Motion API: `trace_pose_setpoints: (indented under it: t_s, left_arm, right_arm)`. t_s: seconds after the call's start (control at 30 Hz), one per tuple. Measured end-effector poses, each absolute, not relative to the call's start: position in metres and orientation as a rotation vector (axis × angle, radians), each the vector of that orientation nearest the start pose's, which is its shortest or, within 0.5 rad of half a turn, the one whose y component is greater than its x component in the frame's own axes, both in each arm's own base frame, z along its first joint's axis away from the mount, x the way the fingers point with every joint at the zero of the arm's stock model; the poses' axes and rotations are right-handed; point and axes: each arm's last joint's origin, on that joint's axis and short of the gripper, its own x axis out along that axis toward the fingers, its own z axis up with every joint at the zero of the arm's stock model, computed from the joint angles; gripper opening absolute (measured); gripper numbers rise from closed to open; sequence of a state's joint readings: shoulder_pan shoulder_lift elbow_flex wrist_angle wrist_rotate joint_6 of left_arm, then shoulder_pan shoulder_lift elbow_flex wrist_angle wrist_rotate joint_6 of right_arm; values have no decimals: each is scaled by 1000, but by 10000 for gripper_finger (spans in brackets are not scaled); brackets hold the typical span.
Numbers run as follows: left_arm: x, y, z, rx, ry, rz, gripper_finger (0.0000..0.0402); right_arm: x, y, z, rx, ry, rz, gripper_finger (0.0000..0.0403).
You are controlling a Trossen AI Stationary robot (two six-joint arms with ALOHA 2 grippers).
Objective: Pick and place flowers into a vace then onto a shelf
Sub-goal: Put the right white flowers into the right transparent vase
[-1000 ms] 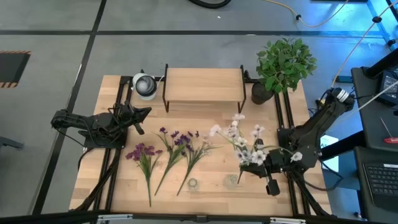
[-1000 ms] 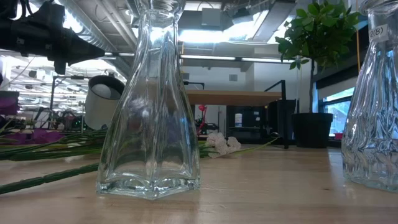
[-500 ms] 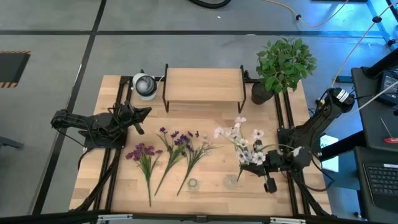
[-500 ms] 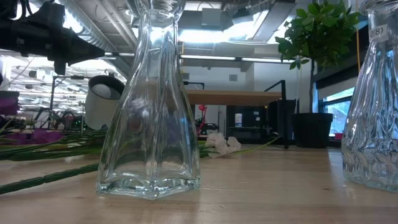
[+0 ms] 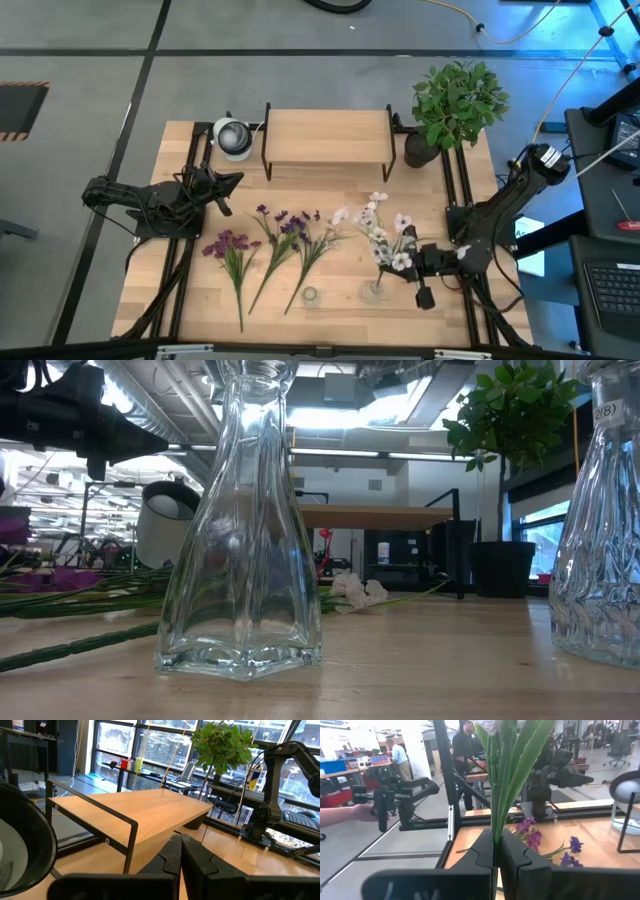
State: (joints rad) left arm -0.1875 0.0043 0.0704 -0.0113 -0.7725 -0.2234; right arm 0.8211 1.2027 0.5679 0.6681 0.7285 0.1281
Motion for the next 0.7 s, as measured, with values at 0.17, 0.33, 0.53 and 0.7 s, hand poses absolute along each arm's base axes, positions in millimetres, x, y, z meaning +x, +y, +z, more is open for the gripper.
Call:
trace_pose_setpoints:
  t_s: [0.17, 0.33, 0.53, 0.7]
  left_arm:
    - [87, 4, 186, -242, -115, 577, 4]
    - [87, 4, 186, -242, -115, 578, 4]
    - [87, 4, 186, -242, -115, 578, 4]
    - [87, 4, 186, -242, -114, 577, 4]
  right_arm:
    - [187, 173, 247, 140, 13, 108, 9]
    - [193, 179, 230, 75, 60, 106, 11]
    - [198, 185, 217, 49, 96, 109, 13]
    - [199, 188, 212, 75, 119, 152, 13]
